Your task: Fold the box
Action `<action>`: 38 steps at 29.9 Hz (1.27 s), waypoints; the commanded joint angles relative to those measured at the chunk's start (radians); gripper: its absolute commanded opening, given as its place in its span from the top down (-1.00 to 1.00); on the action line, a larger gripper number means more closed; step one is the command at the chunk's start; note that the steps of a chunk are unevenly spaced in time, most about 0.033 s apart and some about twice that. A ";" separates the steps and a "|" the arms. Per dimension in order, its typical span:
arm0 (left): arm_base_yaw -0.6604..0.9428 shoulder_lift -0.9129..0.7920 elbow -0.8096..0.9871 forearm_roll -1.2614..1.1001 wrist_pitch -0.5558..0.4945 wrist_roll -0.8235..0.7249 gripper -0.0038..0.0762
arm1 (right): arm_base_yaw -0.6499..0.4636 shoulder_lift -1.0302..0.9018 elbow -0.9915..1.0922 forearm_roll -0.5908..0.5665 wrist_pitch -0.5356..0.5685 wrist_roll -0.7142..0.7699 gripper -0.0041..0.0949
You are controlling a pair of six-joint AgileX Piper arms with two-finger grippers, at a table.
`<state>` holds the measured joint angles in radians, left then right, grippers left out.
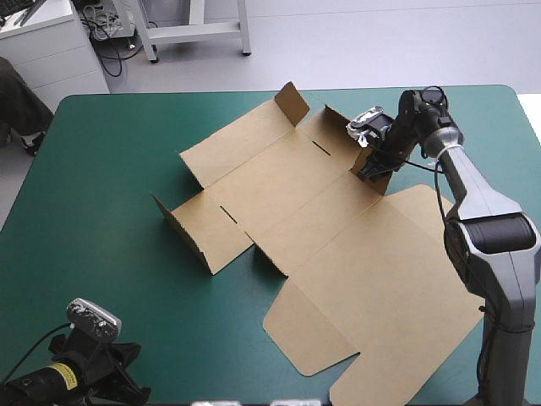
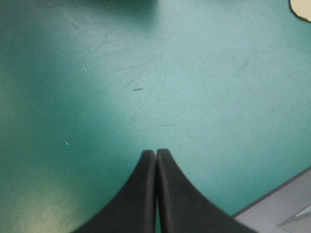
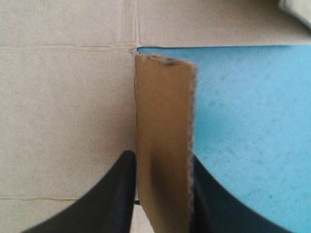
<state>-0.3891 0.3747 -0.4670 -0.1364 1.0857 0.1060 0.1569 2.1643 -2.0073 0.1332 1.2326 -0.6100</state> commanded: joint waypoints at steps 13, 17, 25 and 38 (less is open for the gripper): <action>-0.002 0.007 -0.024 -0.011 -0.041 -0.004 0.98 | 0.000 -0.063 -0.126 0.032 -0.062 -0.151 0.96; -0.002 0.007 -0.024 -0.011 -0.041 -0.004 0.98 | 0.002 -0.063 -0.208 0.151 -0.047 -0.324 0.96; -0.002 0.007 -0.024 -0.011 -0.041 -0.004 0.98 | 0.066 -0.063 -0.293 0.287 -0.046 -0.667 0.96; -0.002 0.007 -0.024 -0.011 -0.041 -0.004 0.98 | 0.161 -0.063 -0.293 0.292 -0.033 -0.773 0.96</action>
<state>-0.3891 0.3747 -0.4670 -0.1354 1.0857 0.1060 0.3129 2.1699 -2.2657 0.3830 1.2134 -1.3668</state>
